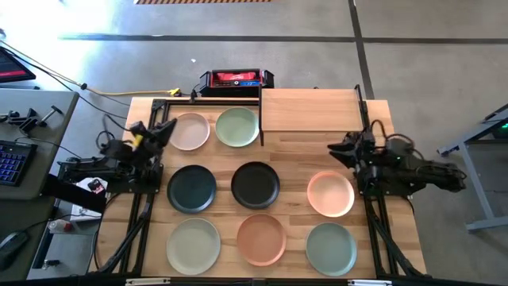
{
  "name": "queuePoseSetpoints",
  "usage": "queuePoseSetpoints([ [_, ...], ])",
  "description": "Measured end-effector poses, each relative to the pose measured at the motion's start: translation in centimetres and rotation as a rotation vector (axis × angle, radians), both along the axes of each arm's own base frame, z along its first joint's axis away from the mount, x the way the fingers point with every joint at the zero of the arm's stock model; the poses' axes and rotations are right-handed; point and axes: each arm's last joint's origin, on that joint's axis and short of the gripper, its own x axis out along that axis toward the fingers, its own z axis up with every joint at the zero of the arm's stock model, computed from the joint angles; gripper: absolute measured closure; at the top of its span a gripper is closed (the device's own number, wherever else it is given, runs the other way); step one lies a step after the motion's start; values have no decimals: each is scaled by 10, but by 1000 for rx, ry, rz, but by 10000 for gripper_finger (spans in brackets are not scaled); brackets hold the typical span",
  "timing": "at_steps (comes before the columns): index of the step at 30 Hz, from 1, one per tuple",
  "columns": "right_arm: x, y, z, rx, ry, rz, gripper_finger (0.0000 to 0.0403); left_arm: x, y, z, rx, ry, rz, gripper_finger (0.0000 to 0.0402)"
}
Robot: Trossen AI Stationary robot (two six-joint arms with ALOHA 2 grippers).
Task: Place and stack plates onto a shelf
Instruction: Put the light orange plate on the shelf
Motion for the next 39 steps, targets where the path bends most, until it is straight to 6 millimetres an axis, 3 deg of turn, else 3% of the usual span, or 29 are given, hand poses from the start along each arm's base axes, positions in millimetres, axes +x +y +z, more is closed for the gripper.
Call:
queuePoseSetpoints([
  [8, -8, 1, 54, -117, 172, -28, 275, -8, -1, 25, 46, -17, 20, 296],
  [15, 4, -1, 76, -106, 501, -26, 275, -1, -2, 63, 66, 144, -29, 296],
  [21, 24, -3, 78, -152, 643, 21, 275, 23, -1, 91, 107, 347, -35, 296],
  [26, 37, -3, 78, -185, 669, 80, 275, 50, 0, 101, 186, 547, -23, 296],
  [32, 49, -4, 68, -123, 771, 87, 275, 76, -1, 97, 273, 690, -86, 296],
  [39, 57, -6, 53, -36, 929, 65, 275, 85, 0, 90, 259, 746, -99, 296],
])
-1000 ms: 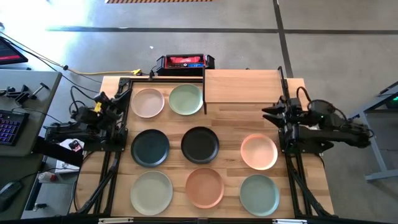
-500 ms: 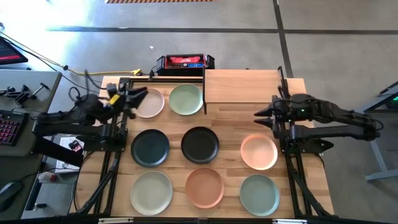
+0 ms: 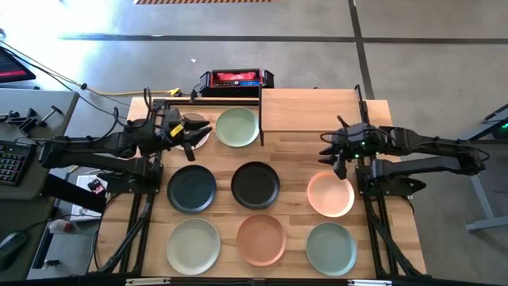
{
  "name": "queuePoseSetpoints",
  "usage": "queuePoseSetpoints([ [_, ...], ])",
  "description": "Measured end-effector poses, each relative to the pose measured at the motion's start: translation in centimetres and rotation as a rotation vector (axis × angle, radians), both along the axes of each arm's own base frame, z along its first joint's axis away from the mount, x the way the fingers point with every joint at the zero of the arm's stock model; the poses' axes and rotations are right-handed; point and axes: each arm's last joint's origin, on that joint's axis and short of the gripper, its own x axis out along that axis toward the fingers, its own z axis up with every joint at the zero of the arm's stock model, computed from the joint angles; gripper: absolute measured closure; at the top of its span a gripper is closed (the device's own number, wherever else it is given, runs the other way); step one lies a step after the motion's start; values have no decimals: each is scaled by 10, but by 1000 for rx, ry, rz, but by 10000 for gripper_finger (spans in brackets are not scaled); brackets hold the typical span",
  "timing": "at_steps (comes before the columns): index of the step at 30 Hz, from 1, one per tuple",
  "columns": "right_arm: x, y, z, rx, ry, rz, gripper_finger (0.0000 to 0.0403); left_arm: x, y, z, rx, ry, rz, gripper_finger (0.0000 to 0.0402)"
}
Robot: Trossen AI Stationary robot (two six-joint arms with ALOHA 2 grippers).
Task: Place and stack plates onto a shelf
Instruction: Put the light orange plate on the shelf
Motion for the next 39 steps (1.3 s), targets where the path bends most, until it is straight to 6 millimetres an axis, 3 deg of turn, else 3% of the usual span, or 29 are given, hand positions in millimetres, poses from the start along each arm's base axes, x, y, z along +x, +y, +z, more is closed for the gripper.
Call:
queuePoseSetpoints([
  [14, 16, 6, -36, 16, 376, 69, 267, 0, 0, -2, -25, 11, 10, 296],
  [20, 27, 6, -45, 22, 435, 95, 263, 0, 0, -2, -26, 11, 12, 296],
  [28, 39, 4, -57, -114, 509, 252, 263, 0, 0, -2, -26, 12, 13, 296],
  [39, 63, 2, -86, -158, 631, 346, 263, 0, 0, -2, -26, 13, 13, 296],
])
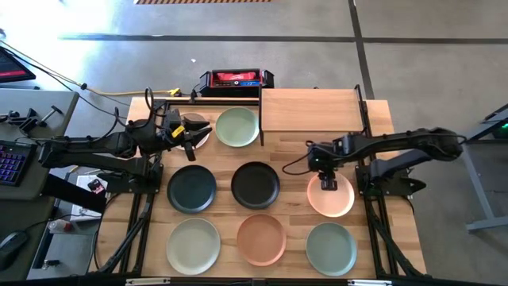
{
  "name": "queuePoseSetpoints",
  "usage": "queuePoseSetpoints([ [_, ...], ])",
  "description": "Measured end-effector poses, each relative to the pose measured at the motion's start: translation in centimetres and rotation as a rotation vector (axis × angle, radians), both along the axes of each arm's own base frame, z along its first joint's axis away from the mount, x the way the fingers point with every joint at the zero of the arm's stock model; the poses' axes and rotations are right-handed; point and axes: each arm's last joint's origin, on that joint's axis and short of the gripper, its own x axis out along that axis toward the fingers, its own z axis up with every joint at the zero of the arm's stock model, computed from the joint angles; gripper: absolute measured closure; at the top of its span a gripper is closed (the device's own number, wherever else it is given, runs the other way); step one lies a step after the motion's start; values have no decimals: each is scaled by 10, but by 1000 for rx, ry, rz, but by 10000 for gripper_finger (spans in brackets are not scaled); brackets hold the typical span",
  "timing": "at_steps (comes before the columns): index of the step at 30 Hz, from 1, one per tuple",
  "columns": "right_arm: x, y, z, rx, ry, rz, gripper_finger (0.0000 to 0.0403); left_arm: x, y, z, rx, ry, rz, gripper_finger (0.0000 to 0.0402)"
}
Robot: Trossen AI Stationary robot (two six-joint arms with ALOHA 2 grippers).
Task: Place and stack plates onto a shelf
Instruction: Put the light orange plate on the shelf
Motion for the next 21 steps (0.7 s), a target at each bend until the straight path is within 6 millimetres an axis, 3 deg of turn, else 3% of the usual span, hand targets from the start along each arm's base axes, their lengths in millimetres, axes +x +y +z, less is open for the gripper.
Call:
queuePoseSetpoints([
  [21, 27, -4, -58, -67, 234, 45, 263, 0, 0, 0, 1, 2, 0, 296],
])
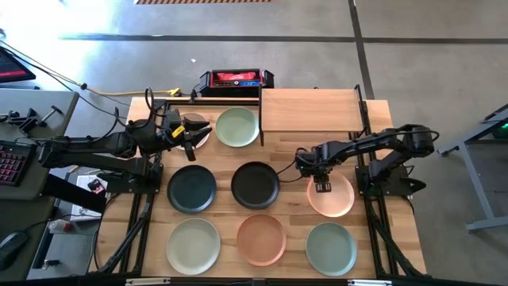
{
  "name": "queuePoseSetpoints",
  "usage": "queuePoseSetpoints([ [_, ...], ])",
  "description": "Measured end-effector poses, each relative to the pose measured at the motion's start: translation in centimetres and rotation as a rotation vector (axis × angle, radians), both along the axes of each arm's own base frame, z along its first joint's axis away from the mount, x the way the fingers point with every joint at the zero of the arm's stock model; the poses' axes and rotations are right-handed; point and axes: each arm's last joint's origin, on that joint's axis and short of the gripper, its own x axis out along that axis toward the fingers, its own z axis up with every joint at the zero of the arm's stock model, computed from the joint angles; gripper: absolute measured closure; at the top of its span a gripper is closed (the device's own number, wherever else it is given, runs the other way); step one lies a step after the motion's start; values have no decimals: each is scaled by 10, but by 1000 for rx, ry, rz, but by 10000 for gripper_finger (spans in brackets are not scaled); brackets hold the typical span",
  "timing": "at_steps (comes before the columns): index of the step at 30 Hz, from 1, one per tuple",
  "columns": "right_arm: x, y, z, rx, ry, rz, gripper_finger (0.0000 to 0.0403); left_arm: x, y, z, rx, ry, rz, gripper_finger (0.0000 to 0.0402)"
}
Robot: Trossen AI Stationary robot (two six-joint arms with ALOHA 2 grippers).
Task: Place and stack plates onto a shelf
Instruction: Put the light orange plate on the shelf
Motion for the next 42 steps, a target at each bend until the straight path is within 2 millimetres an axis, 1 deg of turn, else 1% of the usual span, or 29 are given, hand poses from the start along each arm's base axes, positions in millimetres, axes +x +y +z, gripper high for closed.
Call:
queuePoseSetpoints([
  [6, 2, 0, -5, 5, 21, 3, 263, 0, 0, -1, 0, 9, 0, 296],
  [9, 2, 0, -6, 6, 21, 0, 273, 0, 0, -2, -1, 20, 0, 296],
  [12, 2, 0, -6, 15, 22, -3, 299, 0, 0, -3, -2, 29, 0, 296],
  [19, 1, 1, -6, 47, 32, -9, 388, 0, 0, -3, -2, 29, 0, 296],
  [20, 1, 1, -6, 50, 35, -10, 394, 0, 0, -3, -2, 30, 0, 296],
  [24, 0, 1, -6, 52, 44, -10, 393, 0, 0, -3, -2, 29, 0, 296],
  [29, -4, 2, 0, 71, 26, -6, 400, 0, 0, -3, -3, 29, 0, 296],
  [36, -11, 2, 20, 96, -51, -61, 403, 0, 0, -3, -3, 28, 0, 296],
  [42, -21, 2, 36, 81, -85, -123, 402, 0, 0, -3, -3, 27, 2, 296],
])
